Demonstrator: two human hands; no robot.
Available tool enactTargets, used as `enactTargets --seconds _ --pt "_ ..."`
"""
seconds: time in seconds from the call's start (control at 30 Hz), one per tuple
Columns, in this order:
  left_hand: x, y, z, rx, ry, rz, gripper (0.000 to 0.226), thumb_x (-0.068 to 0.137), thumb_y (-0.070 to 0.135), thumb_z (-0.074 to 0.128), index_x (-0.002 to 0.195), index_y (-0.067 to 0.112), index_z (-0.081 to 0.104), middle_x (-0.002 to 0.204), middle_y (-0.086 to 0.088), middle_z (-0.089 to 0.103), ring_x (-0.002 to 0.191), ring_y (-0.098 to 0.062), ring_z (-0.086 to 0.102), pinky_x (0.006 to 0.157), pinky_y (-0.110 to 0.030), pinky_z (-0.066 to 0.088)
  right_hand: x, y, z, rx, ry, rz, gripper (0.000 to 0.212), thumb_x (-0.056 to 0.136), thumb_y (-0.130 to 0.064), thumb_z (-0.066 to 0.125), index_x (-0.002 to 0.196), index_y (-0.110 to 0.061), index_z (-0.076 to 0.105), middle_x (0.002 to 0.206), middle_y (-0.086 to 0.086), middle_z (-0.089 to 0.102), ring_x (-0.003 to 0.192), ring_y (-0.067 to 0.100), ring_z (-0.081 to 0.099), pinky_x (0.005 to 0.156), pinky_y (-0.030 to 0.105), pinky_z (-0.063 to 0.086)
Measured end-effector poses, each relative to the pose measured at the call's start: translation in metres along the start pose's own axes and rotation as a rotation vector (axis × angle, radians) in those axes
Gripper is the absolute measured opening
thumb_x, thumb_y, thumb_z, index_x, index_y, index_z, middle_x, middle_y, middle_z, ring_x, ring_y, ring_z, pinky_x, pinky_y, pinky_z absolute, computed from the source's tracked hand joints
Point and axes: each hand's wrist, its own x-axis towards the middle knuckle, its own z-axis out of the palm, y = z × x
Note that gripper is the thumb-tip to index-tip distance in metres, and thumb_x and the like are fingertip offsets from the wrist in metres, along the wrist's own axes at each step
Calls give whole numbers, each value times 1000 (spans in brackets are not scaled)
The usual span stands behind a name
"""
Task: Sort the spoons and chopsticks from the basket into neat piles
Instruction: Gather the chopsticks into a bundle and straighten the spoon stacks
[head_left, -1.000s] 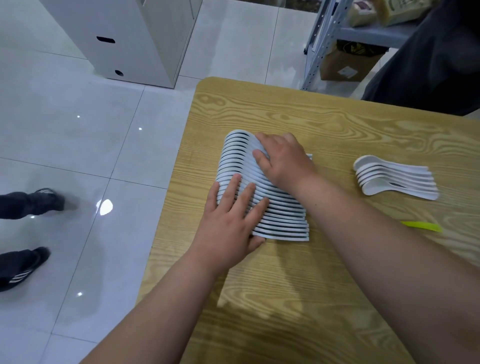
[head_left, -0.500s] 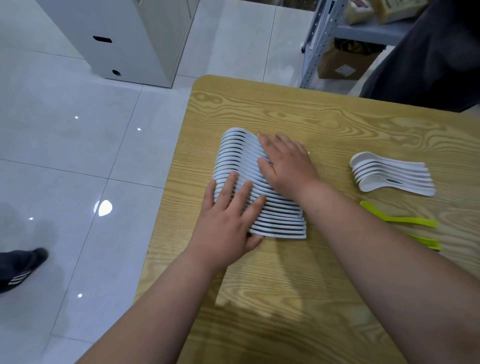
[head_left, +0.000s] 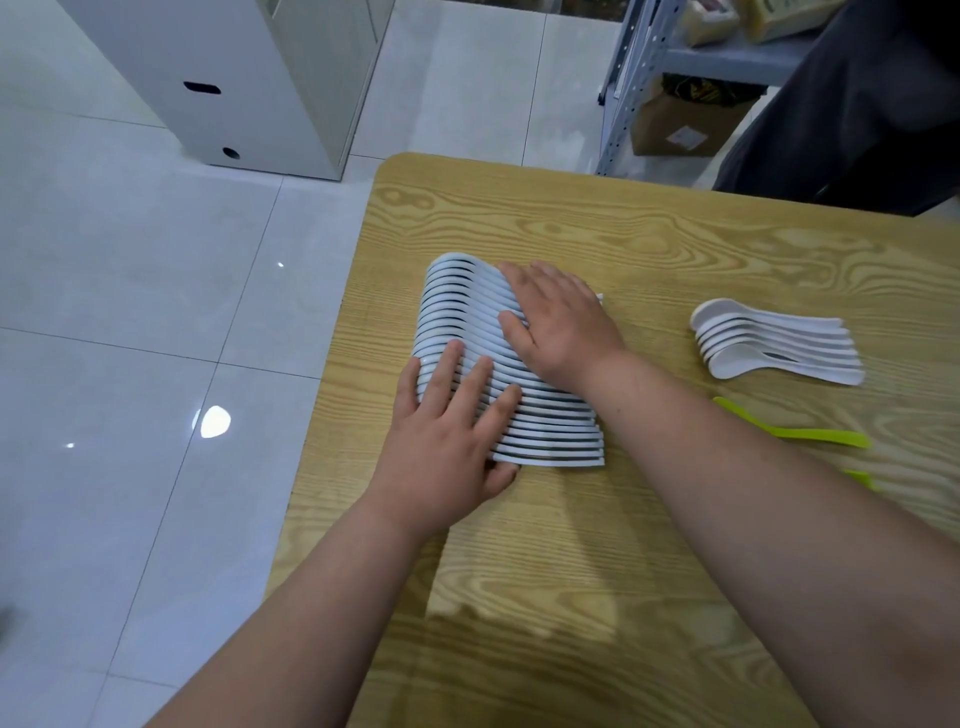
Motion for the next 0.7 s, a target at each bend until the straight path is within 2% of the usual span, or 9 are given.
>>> enactTargets --seconds 0.13,0.53,0.7 --pt "0 1 -1 -21 2 -5 73 76 62 62 138 23 57 149 -14 48 146 -43 30 113 -68 21 3 3 -3 48 12 -11 56 102 -41 44 151 -14 37 152 6 43 144 24 33 119 39 20" --pt "1 -1 -5 -20 -35 4 77 74 62 63 141 23 54 150 -16 46 147 -44 27 113 -69 21 3 9 -10 -36 -24 -3 68 101 -54 40 157 -17 27 157 5 37 147 23 27 125 44 8" --pt "0 -1 -7 -4 -42 11 81 76 67 60 143 23 52 150 -15 46 146 -43 29 114 -69 18 5 12 -15 -46 -41 19 72 101 -58 39 158 -16 23 159 5 32 149 24 20 123 43 10"
